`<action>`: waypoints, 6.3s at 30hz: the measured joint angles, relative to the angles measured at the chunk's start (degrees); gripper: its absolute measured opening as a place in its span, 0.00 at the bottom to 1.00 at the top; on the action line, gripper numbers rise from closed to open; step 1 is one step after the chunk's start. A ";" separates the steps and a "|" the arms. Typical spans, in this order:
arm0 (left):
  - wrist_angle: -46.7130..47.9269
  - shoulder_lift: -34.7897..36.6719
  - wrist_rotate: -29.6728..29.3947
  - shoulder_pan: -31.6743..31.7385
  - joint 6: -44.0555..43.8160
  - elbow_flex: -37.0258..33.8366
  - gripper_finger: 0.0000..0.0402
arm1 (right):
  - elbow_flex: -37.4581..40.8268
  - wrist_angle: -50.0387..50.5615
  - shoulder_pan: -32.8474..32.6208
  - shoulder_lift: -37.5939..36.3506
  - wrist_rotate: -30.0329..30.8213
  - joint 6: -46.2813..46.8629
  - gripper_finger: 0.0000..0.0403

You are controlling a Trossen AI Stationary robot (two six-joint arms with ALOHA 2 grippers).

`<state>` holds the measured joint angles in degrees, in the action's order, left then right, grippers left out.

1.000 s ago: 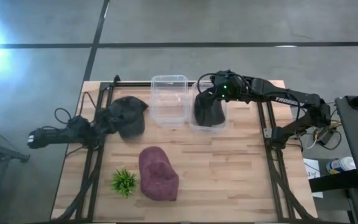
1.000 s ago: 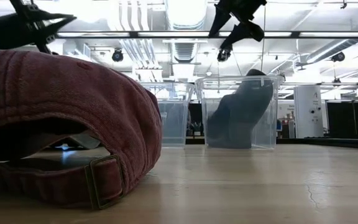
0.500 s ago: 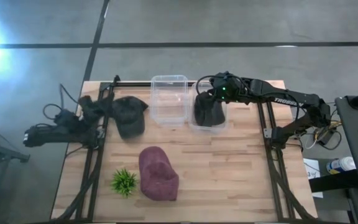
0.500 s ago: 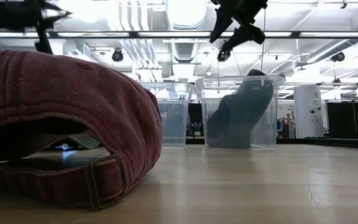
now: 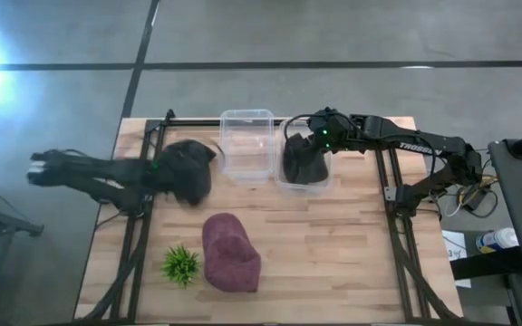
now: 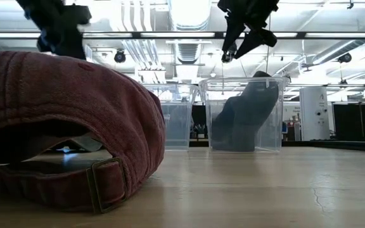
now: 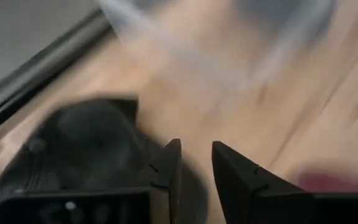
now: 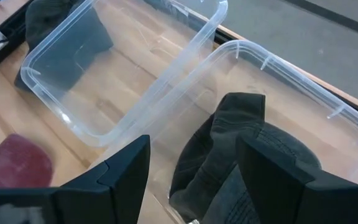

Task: Pick & Place hat
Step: Put the black cap into the right transparent bin

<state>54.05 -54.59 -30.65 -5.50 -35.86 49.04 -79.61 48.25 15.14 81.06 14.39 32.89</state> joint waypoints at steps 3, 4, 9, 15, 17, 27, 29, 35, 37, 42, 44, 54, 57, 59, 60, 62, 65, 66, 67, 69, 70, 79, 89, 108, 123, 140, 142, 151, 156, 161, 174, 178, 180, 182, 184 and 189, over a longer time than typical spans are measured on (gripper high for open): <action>4.67 -4.88 -3.15 -7.77 -3.61 1.22 0.22 | 0.02 0.01 0.02 0.00 0.08 -1.16 0.57; 5.46 -6.16 -5.19 -10.63 -6.73 1.90 0.22 | 0.02 0.05 0.00 0.00 0.08 -1.79 0.57; 8.39 -12.09 -7.44 -25.83 -20.98 2.10 0.21 | 0.09 1.10 0.13 0.00 0.13 -4.08 0.58; 12.77 -21.04 -7.41 -35.40 -30.25 0.32 0.21 | 0.24 0.85 0.35 0.03 0.18 -5.60 0.57; 16.17 -23.35 -7.89 -35.32 -32.14 0.28 0.21 | 0.31 0.85 0.46 0.07 0.20 -5.92 0.57; 16.75 -28.27 -8.32 -29.54 -33.24 0.28 0.21 | 1.08 0.85 0.68 0.11 0.31 -5.96 0.57; 16.69 -27.68 -7.05 -27.82 -33.21 0.28 0.21 | 1.32 0.79 0.68 0.11 0.31 -5.96 0.57; 13.38 -26.78 -1.22 -22.18 -27.43 -1.36 0.21 | 3.01 0.59 0.68 0.11 0.28 -6.55 0.57; 10.21 -26.93 0.91 -21.03 -25.34 -2.78 0.21 | 4.03 0.44 0.68 0.11 0.28 -6.57 0.57; 6.87 -27.24 2.01 -20.41 -21.56 -5.65 0.21 | 5.79 0.42 0.68 0.13 0.26 -6.57 0.57; 9.37 -27.32 -1.07 -20.34 -23.42 -6.38 0.21 | 5.95 0.40 0.68 0.13 0.26 -6.57 0.57; 3.90 -27.32 -3.79 -19.72 -26.29 -13.65 0.21 | 5.95 0.13 1.40 0.13 0.15 -7.03 0.57; 4.60 -27.32 -6.69 -19.55 -26.30 -14.74 0.21 | 5.95 0.05 1.61 0.13 0.15 -7.03 0.57; 6.43 -27.30 -9.63 -19.09 -26.30 -14.80 0.21 | 5.95 0.04 1.64 0.13 0.15 -7.03 0.57; 7.42 -27.28 -11.26 -18.73 -26.37 -14.69 0.21 | 5.95 0.04 1.64 0.13 0.15 -7.03 0.57; 9.27 -27.27 -13.95 -17.97 -27.18 -14.37 0.21 | 5.95 0.04 1.64 0.13 0.15 -7.01 0.57; 10.35 -27.27 -17.42 -16.85 -27.50 -14.25 0.21 | 5.95 0.06 1.64 0.13 0.13 -6.98 0.57; 10.29 -27.27 -18.38 -16.50 -27.52 -14.32 0.21 | 5.95 0.06 1.65 0.13 0.13 -6.85 0.57; 10.27 -27.27 -18.96 -16.11 -27.54 -14.37 0.21 | 5.95 0.05 1.66 0.13 0.13 -6.64 0.57; 10.08 -27.27 -19.57 -15.52 -27.68 -14.60 0.21 | 5.95 0.07 1.66 0.13 0.13 -6.36 0.57; 9.98 -27.27 -19.72 -15.37 -27.93 -14.66 0.21 | 5.95 0.07 1.66 0.13 0.13 -6.33 0.57; 8.34 -27.27 -23.48 -14.09 -28.73 -17.07 0.21 | 5.95 0.11 1.68 0.13 0.13 -6.39 0.57; 8.68 -26.44 -20.28 -13.90 -30.41 -16.17 0.21 | 5.95 0.58 1.63 0.13 -1.15 -12.09 0.57; 8.94 -26.40 -21.98 -6.11 -27.23 -16.46 0.21 | 5.95 0.70 0.52 -0.22 -0.85 -23.09 0.57; 9.07 -26.38 -20.04 -1.31 -24.52 -9.63 0.00 | 5.92 0.53 2.90 -0.22 -2.38 -21.86 0.57; 10.87 -21.37 -3.12 0.07 -32.32 -2.38 0.01 | 5.92 0.87 5.90 -0.22 -13.40 -10.38 0.57; 10.51 -22.39 -0.84 0.55 -30.12 -2.71 0.04 | 5.92 0.93 5.90 -0.20 -13.42 -9.93 0.57; 0.46 -27.30 11.37 1.29 -27.11 -3.65 0.29 | 5.92 1.74 5.88 -0.20 -14.91 -6.50 0.57; 2.25 -30.24 10.02 1.29 -23.57 -3.65 0.34 | 5.92 3.25 5.90 -0.20 -14.88 -5.58 0.57; 4.41 -32.75 5.18 1.29 -18.23 -3.67 0.36 | 5.92 3.56 5.89 -0.20 -14.88 -3.76 0.57; 10.86 -33.90 1.86 0.68 -13.46 4.21 0.36 | 5.92 5.25 5.90 -0.20 -14.85 -1.30 0.57; 11.52 -33.55 -1.66 0.64 -9.78 5.43 0.36 | 6.04 5.34 5.90 -0.19 -14.84 0.09 0.57; 11.52 -33.71 -1.50 0.62 -7.90 4.74 0.36 | 6.12 5.33 5.90 -0.17 -14.84 0.14 0.57; 11.67 -34.25 -1.03 0.60 -6.21 3.70 0.36 | 6.24 5.32 5.90 -0.17 -14.84 0.14 0.57; 11.64 -34.87 -0.41 0.61 -4.48 2.67 0.36 | 6.47 5.35 5.90 -0.17 -14.84 0.12 0.57; 10.85 -36.17 -0.95 0.79 -2.44 1.08 0.35 | 6.89 5.31 5.92 -0.17 -14.82 0.08 0.57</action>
<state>64.90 -90.77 -31.60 -4.71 -38.29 50.11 -72.72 53.56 21.06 80.88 -0.43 32.97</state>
